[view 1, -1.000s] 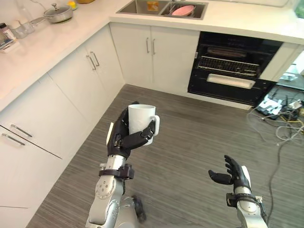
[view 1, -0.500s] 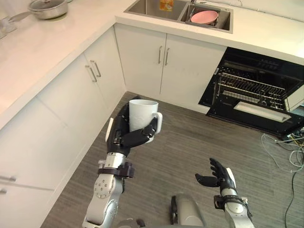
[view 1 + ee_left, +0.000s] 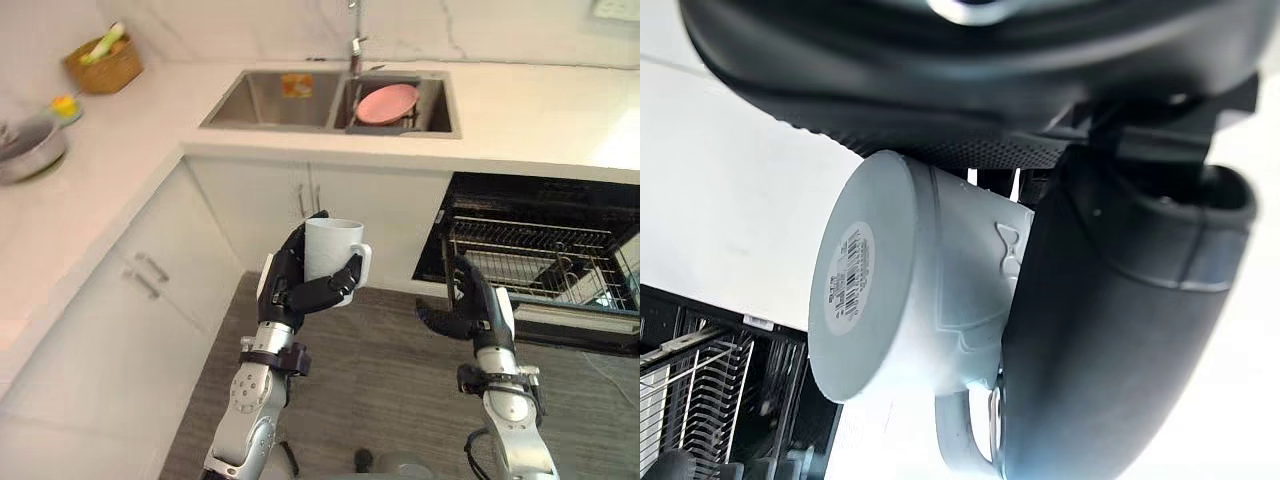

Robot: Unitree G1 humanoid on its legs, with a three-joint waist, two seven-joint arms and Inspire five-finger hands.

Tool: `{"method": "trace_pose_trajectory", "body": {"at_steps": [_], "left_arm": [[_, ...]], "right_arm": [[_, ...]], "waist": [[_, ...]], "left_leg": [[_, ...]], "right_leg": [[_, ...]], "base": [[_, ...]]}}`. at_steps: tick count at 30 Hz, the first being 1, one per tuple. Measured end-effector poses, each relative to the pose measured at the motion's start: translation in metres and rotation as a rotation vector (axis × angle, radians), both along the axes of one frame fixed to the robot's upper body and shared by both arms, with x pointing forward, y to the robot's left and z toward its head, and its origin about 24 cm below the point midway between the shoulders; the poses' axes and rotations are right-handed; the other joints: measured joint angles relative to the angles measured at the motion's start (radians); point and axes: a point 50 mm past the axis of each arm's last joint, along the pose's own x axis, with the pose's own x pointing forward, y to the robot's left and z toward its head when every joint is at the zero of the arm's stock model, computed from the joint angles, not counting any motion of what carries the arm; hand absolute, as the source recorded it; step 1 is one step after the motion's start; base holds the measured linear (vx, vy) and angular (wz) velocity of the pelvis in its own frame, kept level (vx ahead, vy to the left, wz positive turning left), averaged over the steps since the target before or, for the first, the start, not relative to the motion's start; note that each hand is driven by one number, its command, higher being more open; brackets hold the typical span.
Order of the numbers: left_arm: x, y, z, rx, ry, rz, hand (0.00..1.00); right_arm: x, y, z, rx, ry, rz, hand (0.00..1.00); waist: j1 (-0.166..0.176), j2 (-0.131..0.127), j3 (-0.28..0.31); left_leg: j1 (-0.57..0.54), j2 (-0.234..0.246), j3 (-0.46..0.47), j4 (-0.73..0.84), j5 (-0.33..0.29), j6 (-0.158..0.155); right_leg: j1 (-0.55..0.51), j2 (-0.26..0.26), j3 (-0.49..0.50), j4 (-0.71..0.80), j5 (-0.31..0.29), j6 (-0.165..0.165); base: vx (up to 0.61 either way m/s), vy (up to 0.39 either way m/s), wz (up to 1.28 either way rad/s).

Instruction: Walk over to the sink, pick up the cup, carry it to the dishwasher, place the cup inside the dishwasher, then close the dishwasher door

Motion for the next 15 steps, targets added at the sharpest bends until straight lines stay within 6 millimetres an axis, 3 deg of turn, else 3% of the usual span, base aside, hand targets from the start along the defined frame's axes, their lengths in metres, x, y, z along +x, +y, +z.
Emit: {"method": "trace_pose_trajectory", "body": {"at_steps": [1, 2, 3, 6, 8, 9, 11, 12, 13, 14, 15], "left_arm": [[-0.001, 0.002, 0.001, 0.008, -0.006, 0.008, 0.30], [-0.001, 0.004, 0.004, 0.023, -0.021, 0.024, 0.30], [-0.001, 0.009, 0.005, 0.036, -0.026, 0.043, 0.30], [0.002, 0.016, 0.011, 0.038, -0.048, 0.085, 0.30], [0.003, 0.020, 0.021, 0.036, -0.085, 0.107, 0.30], [0.004, 0.021, 0.023, 0.052, -0.097, 0.104, 0.30], [0.004, 0.022, 0.024, 0.076, -0.100, 0.117, 0.30], [0.004, 0.025, 0.025, 0.067, -0.106, 0.138, 0.30], [0.004, 0.028, 0.029, 0.060, -0.125, 0.156, 0.30], [0.004, 0.030, 0.031, 0.058, -0.136, 0.165, 0.30], [0.004, 0.033, 0.034, 0.057, -0.155, 0.179, 0.30]], "right_arm": [[0.001, 0.002, 0.000, 0.000, -0.001, 0.010, 0.90], [0.003, 0.006, 0.002, -0.004, -0.005, 0.033, 0.90], [0.003, 0.013, 0.003, -0.002, -0.010, 0.062, 0.90], [0.006, 0.024, 0.013, 0.008, -0.058, 0.103, 0.90], [0.012, 0.032, 0.024, 0.022, -0.112, 0.129, 0.90], [0.017, 0.036, 0.028, 0.031, -0.133, 0.141, 0.90], [0.021, 0.044, 0.030, 0.042, -0.143, 0.168, 0.90], [0.025, 0.053, 0.034, 0.047, -0.158, 0.208, 0.90], [0.029, 0.063, 0.039, 0.053, -0.183, 0.251, 0.90], [0.032, 0.068, 0.042, 0.055, -0.199, 0.277, 0.90], [0.036, 0.076, 0.049, 0.059, -0.230, 0.317, 0.90]], "waist": [[-0.001, 0.001, -0.001], [0.003, 0.015, -0.009], [0.009, 0.007, -0.015], [-0.011, -0.021, -0.031], [-0.004, -0.033, -0.034], [-0.006, -0.035, -0.033], [-0.011, -0.034, -0.033], [-0.010, -0.031, -0.037], [-0.009, -0.029, -0.047], [-0.009, -0.028, -0.051], [-0.007, -0.032, -0.056]], "left_leg": [[0.002, -0.017, -0.044, -0.080, 0.020, -0.009], [0.019, -0.030, -0.115, -0.202, 0.102, -0.034], [0.046, -0.055, -0.125, -0.188, 0.191, -0.006], [0.034, -0.077, -0.046, -0.114, 0.131, 0.056], [0.065, -0.085, 0.039, -0.134, 0.100, 0.087], [0.116, -0.094, 0.070, -0.178, 0.094, 0.097], [0.225, -0.093, 0.116, -0.247, 0.092, 0.101], [0.289, -0.082, 0.152, -0.295, 0.092, 0.100], [0.322, -0.066, 0.197, -0.329, 0.089, 0.093], [0.333, -0.054, 0.218, -0.341, 0.084, 0.081], [0.347, -0.040, 0.255, -0.349, 0.072, 0.059]], "right_leg": [[-0.002, 0.000, 0.025, 0.019, -0.023, 0.009], [-0.016, 0.010, 0.086, 0.072, -0.078, 0.032], [-0.021, 0.009, 0.150, 0.119, -0.124, 0.045], [-0.044, -0.036, 0.200, 0.145, -0.146, 0.069], [-0.135, -0.064, 0.166, 0.279, -0.136, 0.201], [-0.201, -0.086, 0.090, 0.411, -0.101, 0.281], [-0.261, -0.137, -0.062, 0.539, -0.108, 0.224], [-0.300, -0.162, -0.166, 0.558, -0.139, 0.165], [-0.351, -0.177, -0.258, 0.522, -0.160, 0.117], [-0.379, -0.181, -0.308, 0.484, -0.157, 0.092], [-0.422, -0.179, -0.373, 0.381, -0.125, 0.055]], "base": [[0.39, 0.340, -1.30], [0.43, 0.394, -1.53], [0.44, 0.411, -1.53], [0.38, 0.342, -0.99], [0.35, 0.290, -1.02], [0.33, 0.224, -0.73], [0.26, 0.115, -0.75], [0.23, 0.047, -0.93], [0.23, 0.023, -0.99], [0.24, -0.027, -1.01], [0.20, -0.060, -0.79]]}}
